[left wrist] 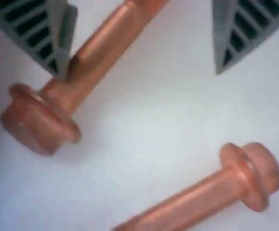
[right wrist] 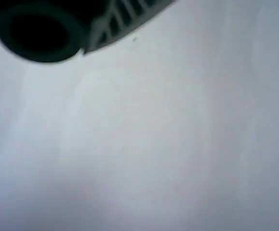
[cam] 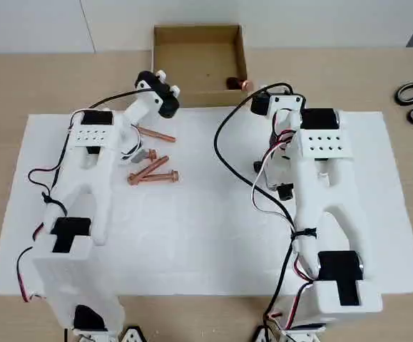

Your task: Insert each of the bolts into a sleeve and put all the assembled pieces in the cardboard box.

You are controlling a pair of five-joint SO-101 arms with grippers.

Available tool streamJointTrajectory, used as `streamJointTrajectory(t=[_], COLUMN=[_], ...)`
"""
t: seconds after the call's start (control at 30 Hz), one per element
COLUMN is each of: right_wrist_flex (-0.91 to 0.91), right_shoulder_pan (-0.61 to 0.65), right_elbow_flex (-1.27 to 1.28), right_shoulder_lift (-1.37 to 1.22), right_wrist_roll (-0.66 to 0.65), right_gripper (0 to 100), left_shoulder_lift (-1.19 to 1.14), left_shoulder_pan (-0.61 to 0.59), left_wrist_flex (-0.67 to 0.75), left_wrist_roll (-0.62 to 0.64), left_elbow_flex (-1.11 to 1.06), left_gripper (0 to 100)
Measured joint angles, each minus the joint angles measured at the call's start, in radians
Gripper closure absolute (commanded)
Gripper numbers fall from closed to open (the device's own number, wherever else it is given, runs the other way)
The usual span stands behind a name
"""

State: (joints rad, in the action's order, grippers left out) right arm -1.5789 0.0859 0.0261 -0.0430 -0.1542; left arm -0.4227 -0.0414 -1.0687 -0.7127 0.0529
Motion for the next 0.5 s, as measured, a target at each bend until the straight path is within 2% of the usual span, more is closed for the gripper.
streamJointTrajectory(t=[0.5], right_wrist_flex=[0.000], right_shoulder_pan=[0.000], right_elbow_flex=[0.000], right_shoulder_lift=[0.000], right_wrist_roll=[0.000], right_gripper=[99.4], left_shoulder_lift=[-0.023], left_shoulder_pan=[0.005], left_wrist_flex=[0.002], left_wrist_roll=[0.000], left_elbow_flex=[0.000], left_gripper=[81])
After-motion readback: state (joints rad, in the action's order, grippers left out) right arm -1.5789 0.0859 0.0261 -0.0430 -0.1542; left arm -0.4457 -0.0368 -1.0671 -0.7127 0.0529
